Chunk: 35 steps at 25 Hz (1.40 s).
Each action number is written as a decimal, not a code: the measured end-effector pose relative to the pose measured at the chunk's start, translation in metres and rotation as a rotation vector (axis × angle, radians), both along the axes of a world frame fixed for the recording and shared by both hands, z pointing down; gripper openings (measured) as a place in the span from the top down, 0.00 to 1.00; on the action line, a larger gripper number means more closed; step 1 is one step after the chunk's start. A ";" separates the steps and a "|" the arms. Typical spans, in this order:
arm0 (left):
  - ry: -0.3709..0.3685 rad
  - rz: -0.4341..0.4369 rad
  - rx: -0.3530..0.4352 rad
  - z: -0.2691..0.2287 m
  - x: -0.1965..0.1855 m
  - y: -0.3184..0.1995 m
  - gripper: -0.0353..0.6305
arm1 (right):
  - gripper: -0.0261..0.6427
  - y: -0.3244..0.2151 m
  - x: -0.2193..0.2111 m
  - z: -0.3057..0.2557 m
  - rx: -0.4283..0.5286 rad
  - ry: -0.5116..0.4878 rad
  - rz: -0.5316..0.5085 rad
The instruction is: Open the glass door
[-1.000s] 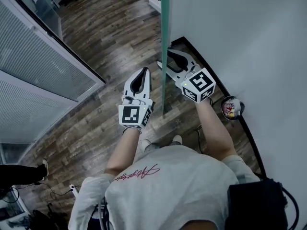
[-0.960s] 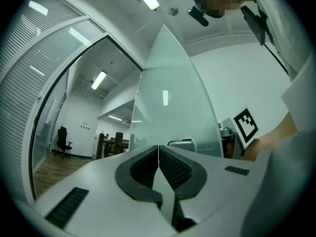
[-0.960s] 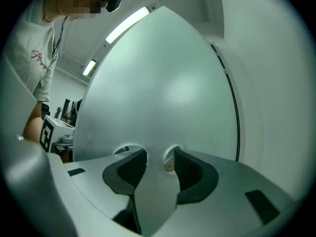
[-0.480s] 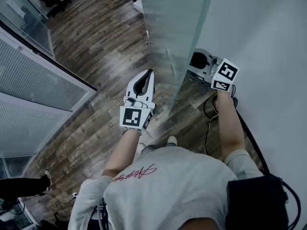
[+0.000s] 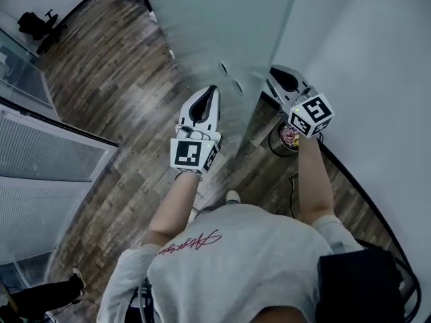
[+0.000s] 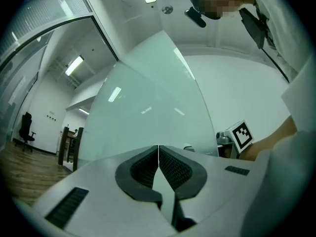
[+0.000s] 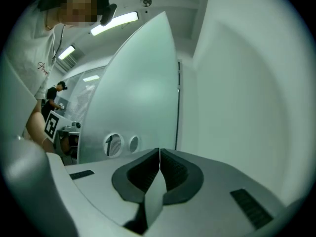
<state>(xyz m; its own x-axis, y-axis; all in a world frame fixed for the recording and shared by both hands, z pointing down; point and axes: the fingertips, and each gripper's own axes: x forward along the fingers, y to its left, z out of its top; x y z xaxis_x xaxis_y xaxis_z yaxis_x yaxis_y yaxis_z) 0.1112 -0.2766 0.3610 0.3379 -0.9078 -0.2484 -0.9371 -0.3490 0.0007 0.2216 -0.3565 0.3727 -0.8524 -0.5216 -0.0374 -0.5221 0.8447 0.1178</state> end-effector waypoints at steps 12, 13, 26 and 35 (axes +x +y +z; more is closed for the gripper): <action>0.020 0.172 -0.001 -0.002 0.091 -0.052 0.92 | 0.94 -0.022 0.136 -0.013 -0.008 -0.074 0.512; 0.017 0.186 -0.003 0.000 0.098 -0.055 0.92 | 0.94 -0.021 0.144 -0.012 -0.007 -0.078 0.538; 0.014 0.335 -0.006 -0.008 0.188 -0.072 0.92 | 0.94 0.014 0.231 -0.019 0.010 -0.082 0.794; 0.003 0.379 -0.018 -0.005 0.221 -0.074 0.92 | 0.94 0.035 0.252 -0.015 0.012 -0.069 0.894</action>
<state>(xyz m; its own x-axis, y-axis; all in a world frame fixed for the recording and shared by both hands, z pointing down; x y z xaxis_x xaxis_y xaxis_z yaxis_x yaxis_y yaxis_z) 0.3319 -0.3503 0.3559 0.6501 -0.7227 -0.2348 -0.7414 -0.6709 0.0122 0.4737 -0.3219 0.3579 -0.1233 -0.9889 -0.0833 -0.9907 0.1178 0.0681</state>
